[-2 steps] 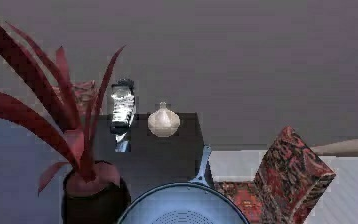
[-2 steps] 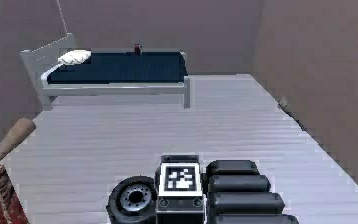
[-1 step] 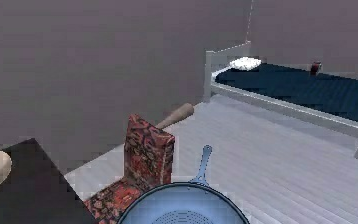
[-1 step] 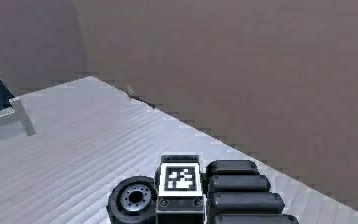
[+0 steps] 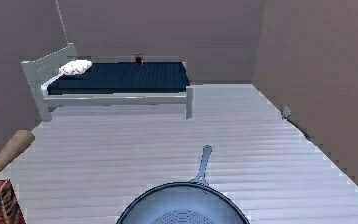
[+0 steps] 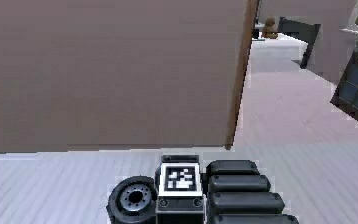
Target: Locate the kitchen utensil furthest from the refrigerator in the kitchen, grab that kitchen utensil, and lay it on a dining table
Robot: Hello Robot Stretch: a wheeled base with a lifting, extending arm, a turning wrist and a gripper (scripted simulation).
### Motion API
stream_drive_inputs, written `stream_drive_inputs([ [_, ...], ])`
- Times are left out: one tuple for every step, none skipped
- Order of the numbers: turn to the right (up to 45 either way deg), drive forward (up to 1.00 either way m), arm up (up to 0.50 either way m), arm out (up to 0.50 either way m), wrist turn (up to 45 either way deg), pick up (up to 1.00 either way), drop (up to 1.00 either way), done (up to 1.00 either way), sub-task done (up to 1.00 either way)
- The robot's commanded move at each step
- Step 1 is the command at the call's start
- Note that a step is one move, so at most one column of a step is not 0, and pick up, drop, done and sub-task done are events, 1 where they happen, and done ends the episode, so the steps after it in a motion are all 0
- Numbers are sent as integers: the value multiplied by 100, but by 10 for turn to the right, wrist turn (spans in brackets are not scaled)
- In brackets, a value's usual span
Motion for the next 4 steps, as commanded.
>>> stream_drive_inputs([
  [450, 0, 0, 0, 0, 0, 0, 0, 0],
  [30, 0, 0, 0, 0, 0, 0, 0, 0],
  [-450, 0, 0, 0, 0, 0, 0, 0, 0],
  [-450, 0, 0, 0, 0, 0, 0, 0, 0],
])
